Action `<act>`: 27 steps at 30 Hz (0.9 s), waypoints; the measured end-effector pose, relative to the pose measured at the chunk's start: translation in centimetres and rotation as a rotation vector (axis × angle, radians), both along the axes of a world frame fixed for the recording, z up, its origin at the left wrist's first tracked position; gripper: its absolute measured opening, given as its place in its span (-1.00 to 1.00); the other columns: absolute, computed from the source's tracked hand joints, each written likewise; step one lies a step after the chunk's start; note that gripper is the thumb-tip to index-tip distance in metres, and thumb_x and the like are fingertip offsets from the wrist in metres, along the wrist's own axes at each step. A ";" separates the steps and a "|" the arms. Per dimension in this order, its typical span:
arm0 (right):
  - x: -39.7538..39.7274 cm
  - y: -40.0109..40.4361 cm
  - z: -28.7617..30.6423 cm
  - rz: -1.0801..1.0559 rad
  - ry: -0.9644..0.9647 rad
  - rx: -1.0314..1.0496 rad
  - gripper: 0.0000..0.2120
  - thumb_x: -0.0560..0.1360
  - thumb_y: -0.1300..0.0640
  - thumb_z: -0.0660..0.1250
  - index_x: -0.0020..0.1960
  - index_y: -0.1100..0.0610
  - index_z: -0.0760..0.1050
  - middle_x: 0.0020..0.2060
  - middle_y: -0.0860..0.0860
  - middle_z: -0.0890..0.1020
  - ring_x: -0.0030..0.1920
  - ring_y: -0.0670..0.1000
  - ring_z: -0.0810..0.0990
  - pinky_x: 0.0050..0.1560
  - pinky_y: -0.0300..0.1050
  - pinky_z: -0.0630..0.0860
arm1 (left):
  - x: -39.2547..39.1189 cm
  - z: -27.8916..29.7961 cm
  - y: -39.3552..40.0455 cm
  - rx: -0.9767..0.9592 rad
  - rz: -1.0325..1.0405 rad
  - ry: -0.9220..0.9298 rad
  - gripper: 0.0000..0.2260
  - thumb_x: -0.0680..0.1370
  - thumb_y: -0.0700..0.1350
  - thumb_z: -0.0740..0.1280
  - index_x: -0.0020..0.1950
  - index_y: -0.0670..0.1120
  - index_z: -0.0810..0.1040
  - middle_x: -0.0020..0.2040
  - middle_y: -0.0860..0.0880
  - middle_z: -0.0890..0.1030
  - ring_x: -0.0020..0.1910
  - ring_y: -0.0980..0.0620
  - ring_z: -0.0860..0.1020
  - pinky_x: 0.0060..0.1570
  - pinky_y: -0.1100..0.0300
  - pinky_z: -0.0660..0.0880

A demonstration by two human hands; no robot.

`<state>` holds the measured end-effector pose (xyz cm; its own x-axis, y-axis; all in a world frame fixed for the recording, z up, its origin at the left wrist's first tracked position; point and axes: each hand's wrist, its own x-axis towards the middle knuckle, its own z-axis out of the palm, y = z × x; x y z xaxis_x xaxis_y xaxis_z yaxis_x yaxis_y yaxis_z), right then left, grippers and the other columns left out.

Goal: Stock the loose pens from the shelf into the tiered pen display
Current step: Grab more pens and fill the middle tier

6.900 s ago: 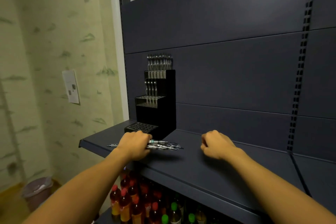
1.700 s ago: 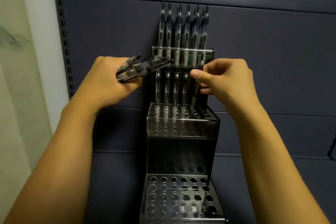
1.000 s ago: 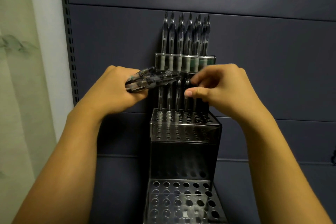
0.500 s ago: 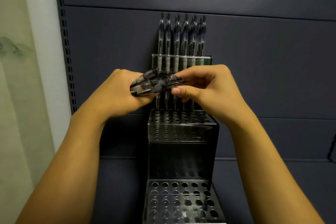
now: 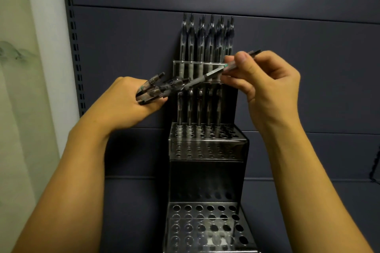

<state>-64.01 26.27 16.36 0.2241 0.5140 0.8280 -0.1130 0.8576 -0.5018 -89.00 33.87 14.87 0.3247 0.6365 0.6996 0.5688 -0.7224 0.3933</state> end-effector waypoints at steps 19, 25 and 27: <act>3.5 0.9 -0.3 -0.570 -0.260 -0.145 -0.66 0.41 0.05 0.59 -0.13 0.17 0.46 -0.37 0.12 0.67 -0.33 0.15 0.71 -0.22 0.03 0.66 | 0.5 -0.3 0.6 -0.011 -0.026 0.045 -0.70 0.55 -0.06 0.45 -0.33 -0.12 0.50 -0.49 0.13 0.44 -0.49 0.14 0.37 -0.46 0.34 0.31; 2.6 1.3 -0.5 -0.661 -0.393 -0.238 -0.64 0.39 0.02 0.61 -0.10 0.19 0.48 -0.38 0.07 0.68 -0.39 -0.02 0.68 -0.33 -0.21 0.60 | 0.6 -0.3 0.7 -0.025 -0.036 0.050 -0.70 0.56 -0.06 0.44 -0.33 -0.10 0.49 -0.48 0.14 0.45 -0.49 0.15 0.37 -0.45 0.35 0.32; 2.3 1.5 -0.6 -0.687 -0.465 -0.304 -0.62 0.37 -0.02 0.61 -0.08 0.18 0.50 -0.39 0.04 0.68 -0.41 -0.03 0.68 -0.26 -0.12 0.66 | 0.6 -0.2 0.7 -0.022 -0.043 0.058 -0.70 0.56 -0.06 0.44 -0.33 -0.10 0.50 -0.47 0.13 0.47 -0.49 0.15 0.38 -0.45 0.35 0.32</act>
